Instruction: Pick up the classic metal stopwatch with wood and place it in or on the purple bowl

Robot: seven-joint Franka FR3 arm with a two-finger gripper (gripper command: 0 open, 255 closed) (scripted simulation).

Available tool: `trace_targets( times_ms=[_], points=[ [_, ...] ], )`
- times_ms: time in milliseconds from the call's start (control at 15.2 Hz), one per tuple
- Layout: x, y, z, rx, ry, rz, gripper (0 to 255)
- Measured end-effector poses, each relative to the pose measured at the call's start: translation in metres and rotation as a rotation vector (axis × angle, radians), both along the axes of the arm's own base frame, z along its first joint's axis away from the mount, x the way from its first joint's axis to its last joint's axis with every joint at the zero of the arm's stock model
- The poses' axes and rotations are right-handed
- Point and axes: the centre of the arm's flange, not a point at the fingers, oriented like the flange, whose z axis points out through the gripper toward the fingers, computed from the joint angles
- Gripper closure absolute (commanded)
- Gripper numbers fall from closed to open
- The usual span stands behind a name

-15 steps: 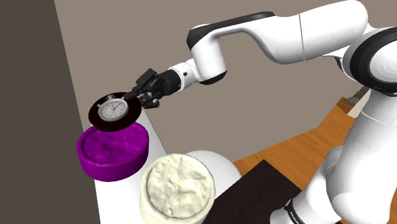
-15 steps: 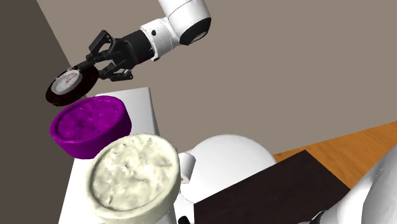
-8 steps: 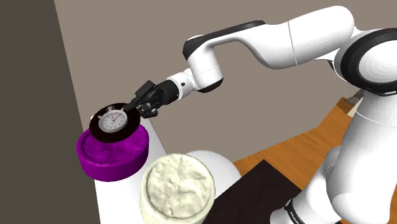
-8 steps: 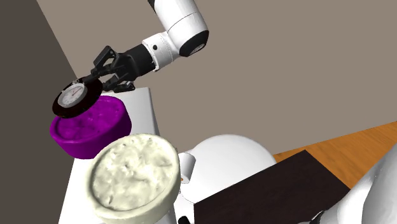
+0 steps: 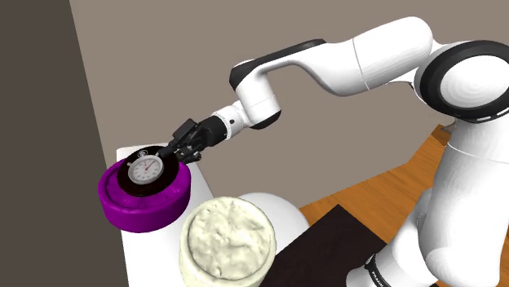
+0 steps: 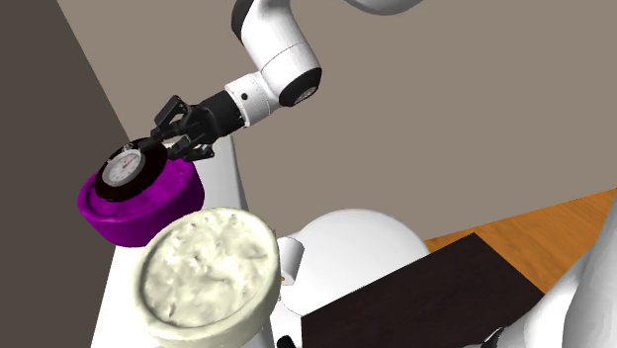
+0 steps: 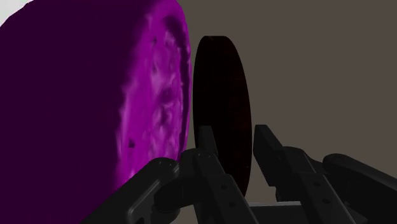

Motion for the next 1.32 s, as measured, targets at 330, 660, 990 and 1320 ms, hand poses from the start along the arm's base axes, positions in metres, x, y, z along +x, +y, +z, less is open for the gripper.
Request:
trace_targets(
  times_ms=[330,660,990,1320],
  points=[
    [0.000,-0.001,-0.003,0.001,-0.002,-0.002,255],
    [-0.001,0.004,0.008,0.031,-0.007,0.016,0],
    [-0.001,-0.014,0.007,0.020,-0.005,0.014,0],
    [0.009,-0.047,0.007,0.001,-0.001,0.000,0]
  ],
)
